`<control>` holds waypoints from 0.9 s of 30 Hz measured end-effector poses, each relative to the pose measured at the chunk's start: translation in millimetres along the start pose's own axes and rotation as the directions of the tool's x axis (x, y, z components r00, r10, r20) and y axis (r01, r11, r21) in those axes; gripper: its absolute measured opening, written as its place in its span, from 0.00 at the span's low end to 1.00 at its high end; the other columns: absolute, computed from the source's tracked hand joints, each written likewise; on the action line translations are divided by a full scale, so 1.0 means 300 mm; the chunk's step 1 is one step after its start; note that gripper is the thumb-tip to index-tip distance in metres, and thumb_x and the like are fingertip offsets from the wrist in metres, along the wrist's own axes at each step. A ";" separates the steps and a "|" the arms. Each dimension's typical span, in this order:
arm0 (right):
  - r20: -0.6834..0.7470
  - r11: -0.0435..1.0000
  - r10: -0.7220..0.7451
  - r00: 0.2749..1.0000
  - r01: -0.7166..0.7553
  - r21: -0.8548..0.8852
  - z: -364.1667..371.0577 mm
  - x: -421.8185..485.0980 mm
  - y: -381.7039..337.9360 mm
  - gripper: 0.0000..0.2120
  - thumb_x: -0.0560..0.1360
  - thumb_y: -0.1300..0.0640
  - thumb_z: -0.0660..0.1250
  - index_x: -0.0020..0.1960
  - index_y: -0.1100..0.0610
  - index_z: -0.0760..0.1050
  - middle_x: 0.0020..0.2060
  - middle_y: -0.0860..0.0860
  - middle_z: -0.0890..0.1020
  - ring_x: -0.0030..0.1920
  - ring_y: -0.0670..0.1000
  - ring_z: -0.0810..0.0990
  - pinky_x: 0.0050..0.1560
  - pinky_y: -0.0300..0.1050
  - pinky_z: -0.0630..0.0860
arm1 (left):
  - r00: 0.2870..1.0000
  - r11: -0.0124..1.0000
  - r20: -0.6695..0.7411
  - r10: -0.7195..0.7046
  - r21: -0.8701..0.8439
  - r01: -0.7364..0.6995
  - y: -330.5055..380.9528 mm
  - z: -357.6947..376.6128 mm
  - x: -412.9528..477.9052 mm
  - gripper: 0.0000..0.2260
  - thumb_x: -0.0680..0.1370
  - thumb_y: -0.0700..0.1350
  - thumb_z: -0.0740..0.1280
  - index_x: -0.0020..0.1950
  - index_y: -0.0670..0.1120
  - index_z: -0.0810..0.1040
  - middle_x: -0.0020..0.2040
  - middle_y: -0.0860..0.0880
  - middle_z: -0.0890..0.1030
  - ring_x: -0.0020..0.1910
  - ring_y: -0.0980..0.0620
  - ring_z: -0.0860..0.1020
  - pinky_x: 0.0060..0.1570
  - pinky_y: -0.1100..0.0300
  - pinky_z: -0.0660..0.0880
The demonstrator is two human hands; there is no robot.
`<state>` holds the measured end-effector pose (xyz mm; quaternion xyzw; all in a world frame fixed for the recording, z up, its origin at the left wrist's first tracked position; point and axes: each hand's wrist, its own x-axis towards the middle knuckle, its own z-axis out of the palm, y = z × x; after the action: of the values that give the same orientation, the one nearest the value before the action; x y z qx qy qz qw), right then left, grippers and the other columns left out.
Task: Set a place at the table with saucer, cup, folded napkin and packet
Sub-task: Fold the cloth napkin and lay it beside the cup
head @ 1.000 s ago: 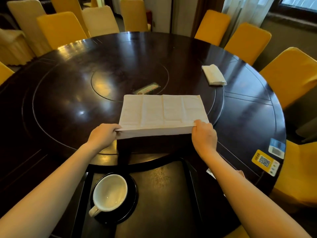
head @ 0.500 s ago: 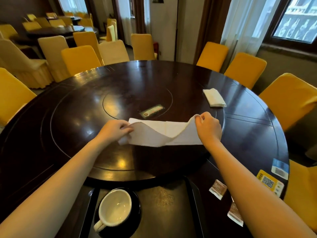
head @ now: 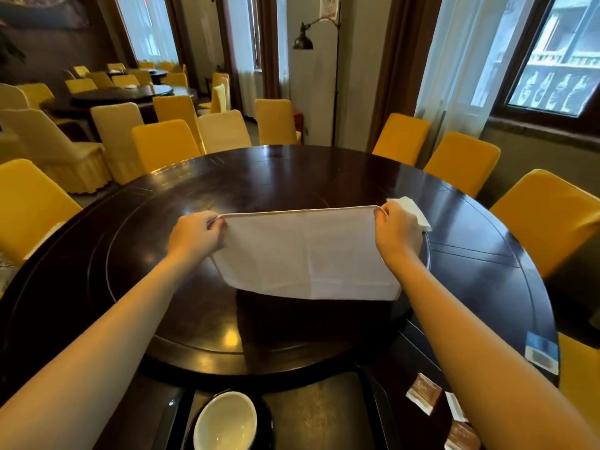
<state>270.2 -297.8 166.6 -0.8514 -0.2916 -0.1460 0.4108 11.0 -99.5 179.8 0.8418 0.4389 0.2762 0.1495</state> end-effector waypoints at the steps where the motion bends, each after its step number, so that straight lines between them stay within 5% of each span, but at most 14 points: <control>1: -0.001 1.000 0.004 1.000 -0.004 0.012 0.003 0.009 -0.013 0.12 0.80 0.55 0.58 0.47 0.61 0.77 0.41 0.58 0.81 0.41 0.59 0.79 0.38 0.50 0.74 | 1.000 1.000 -0.017 0.011 0.006 -0.011 0.009 -0.014 0.018 0.12 0.78 0.45 0.60 0.43 0.43 0.81 0.42 0.42 0.83 0.45 0.40 0.78 0.43 0.49 0.74; 6: 0.023 0.981 0.105 0.994 -0.107 0.164 0.032 0.053 -0.092 0.12 0.79 0.57 0.59 0.47 0.61 0.79 0.43 0.59 0.82 0.42 0.56 0.77 0.39 0.45 0.69 | 0.997 0.999 -0.081 0.017 0.040 -0.014 0.029 -0.077 0.115 0.11 0.79 0.43 0.58 0.47 0.44 0.81 0.45 0.42 0.83 0.45 0.41 0.77 0.41 0.52 0.73; 10: -0.006 0.944 0.174 0.985 -0.165 0.284 0.054 0.106 -0.188 0.12 0.79 0.58 0.58 0.49 0.61 0.80 0.46 0.58 0.83 0.41 0.53 0.75 0.39 0.42 0.67 | 0.985 0.996 -0.169 0.023 0.089 -0.008 0.062 -0.144 0.192 0.12 0.79 0.43 0.59 0.54 0.43 0.82 0.53 0.41 0.82 0.53 0.40 0.76 0.52 0.48 0.73; 19: -0.264 0.947 -0.071 0.962 0.149 0.286 0.048 0.182 -0.314 0.12 0.79 0.59 0.60 0.54 0.62 0.80 0.48 0.59 0.83 0.48 0.57 0.80 0.43 0.41 0.72 | 0.862 0.997 -0.500 0.076 0.025 -0.073 0.081 -0.303 0.275 0.12 0.80 0.43 0.61 0.57 0.42 0.81 0.55 0.41 0.81 0.56 0.40 0.71 0.52 0.51 0.68; 27: -0.371 0.924 -0.122 0.921 0.242 0.297 0.018 0.137 -0.348 0.11 0.78 0.60 0.60 0.52 0.63 0.80 0.46 0.60 0.83 0.47 0.58 0.80 0.43 0.42 0.72 | 0.755 0.987 -0.637 0.156 0.076 -0.141 0.052 -0.351 0.206 0.12 0.80 0.46 0.62 0.56 0.44 0.82 0.52 0.42 0.83 0.52 0.42 0.74 0.51 0.50 0.68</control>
<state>238.2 -226.7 247.3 -0.6980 -0.3146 -0.2792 0.5795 -13.0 -56.8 292.6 0.7307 0.3986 0.5527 -0.0414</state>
